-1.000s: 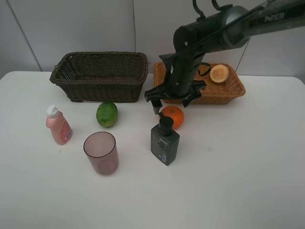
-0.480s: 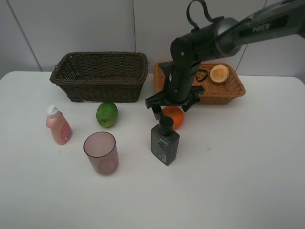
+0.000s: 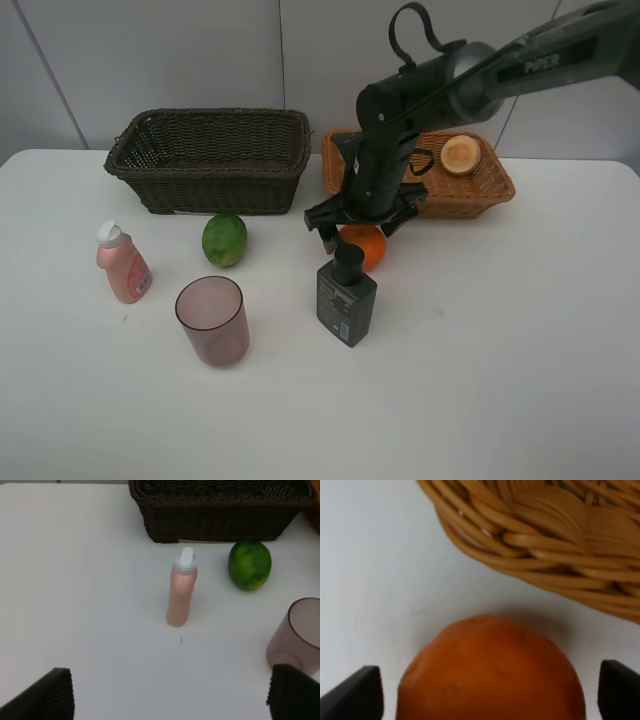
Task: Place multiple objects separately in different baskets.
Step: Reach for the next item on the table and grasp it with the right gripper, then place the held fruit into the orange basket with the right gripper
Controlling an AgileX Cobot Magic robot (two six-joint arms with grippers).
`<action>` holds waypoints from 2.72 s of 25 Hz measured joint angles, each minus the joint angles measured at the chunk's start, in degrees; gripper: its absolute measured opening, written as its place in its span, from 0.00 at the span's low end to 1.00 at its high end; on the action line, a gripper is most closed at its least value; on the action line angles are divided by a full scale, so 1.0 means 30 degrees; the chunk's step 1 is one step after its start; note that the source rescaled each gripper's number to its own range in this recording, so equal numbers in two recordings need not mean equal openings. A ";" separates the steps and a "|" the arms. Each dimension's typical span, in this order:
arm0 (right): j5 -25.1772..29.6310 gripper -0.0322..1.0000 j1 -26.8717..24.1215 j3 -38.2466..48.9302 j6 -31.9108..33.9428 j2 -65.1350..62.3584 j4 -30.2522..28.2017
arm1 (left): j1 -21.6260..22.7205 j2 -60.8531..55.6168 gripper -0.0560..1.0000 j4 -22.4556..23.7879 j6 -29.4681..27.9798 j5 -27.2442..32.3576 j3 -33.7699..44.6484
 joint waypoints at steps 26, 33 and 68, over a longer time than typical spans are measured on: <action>0.0246 0.68 0.0000 -0.0016 0.0017 0.0334 0.0000 | 0.0000 0.0000 1.00 0.0000 0.0000 0.0000 0.0000; 0.0246 0.68 0.0000 -0.0016 0.0017 0.0334 0.0000 | 0.0000 0.0000 1.00 0.0000 0.0000 0.0000 0.0000; 0.1488 0.68 0.0000 -0.0016 0.0017 -0.0966 0.0491 | 0.0000 0.0000 1.00 0.0000 0.0000 0.0000 0.0000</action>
